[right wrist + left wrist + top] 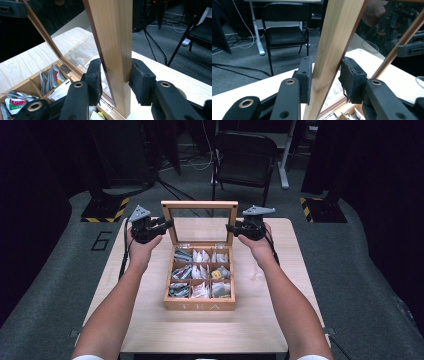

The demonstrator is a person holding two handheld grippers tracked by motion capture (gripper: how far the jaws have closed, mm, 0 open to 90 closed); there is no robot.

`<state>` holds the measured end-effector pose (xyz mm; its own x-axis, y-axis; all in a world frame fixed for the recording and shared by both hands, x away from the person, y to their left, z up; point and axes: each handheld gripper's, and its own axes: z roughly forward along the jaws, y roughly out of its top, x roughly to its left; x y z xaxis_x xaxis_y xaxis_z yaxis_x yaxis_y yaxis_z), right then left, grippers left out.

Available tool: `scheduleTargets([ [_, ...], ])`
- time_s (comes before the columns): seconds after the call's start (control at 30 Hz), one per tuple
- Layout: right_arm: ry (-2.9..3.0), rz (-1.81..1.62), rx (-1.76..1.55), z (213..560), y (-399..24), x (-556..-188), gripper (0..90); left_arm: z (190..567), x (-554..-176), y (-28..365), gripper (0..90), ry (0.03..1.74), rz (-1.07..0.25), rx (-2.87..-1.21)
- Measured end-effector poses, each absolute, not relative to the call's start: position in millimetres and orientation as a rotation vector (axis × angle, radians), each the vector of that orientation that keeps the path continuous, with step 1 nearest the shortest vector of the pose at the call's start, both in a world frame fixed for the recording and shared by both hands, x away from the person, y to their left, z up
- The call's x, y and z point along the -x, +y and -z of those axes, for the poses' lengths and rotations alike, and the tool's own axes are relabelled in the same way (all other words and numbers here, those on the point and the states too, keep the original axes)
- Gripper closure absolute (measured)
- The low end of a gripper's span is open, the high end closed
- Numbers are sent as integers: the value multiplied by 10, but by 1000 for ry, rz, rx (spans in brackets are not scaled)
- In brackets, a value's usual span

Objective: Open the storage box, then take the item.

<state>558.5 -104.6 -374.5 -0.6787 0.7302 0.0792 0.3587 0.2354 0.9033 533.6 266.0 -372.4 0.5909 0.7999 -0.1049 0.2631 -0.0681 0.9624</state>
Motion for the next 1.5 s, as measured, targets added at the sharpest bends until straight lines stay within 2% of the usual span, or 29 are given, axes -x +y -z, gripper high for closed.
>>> scheduleTargets([
  [1.5, 2146, -1374, -1073, 3727, -1006, -5789, 649, 3757, -5271, 2721, 605, 913, -520, -1612],
])
